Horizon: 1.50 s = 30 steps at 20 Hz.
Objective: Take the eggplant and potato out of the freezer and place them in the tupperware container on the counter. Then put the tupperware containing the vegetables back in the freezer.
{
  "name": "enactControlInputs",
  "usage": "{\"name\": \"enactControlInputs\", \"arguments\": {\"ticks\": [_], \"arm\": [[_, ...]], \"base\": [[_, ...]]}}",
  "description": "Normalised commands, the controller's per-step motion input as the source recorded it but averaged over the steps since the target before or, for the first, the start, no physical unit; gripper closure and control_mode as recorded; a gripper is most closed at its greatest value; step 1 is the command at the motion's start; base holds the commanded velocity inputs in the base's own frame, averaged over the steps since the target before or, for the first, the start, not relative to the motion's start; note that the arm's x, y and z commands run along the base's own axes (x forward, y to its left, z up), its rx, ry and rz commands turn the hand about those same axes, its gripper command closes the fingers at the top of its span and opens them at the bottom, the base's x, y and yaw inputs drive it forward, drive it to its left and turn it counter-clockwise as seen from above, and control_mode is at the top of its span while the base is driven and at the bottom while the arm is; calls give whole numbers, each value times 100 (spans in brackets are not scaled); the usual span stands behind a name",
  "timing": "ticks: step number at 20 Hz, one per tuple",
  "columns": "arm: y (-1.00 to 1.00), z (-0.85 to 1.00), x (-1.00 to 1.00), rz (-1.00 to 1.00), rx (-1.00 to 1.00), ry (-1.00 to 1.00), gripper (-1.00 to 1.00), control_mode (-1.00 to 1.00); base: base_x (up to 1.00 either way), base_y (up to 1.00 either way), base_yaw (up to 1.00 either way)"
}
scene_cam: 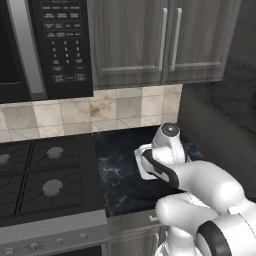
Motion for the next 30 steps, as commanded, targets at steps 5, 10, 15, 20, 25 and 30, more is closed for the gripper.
{"name": "enactControlInputs", "arguments": {"ticks": [5, 10, 15, 20, 25, 30], "arm": [[0, -51, 7, 0, 0, 0, 100, -100], [0, -41, 19, 0, 0, 0, 100, -100], [0, -39, 18, -1, 0, 0, 100, -100], [0, -33, 20, -1, 0, 0, 100, -100], [0, -27, 23, -1, 0, 0, 100, -100], [0, -11, 0, 0, 0, 0, -100, -100]], "base": [[0, 0, 0], [0, 0, 0], [0, 0, 0], [0, 0, 0], [0, 0, 0], [0, 0, 0]]}}
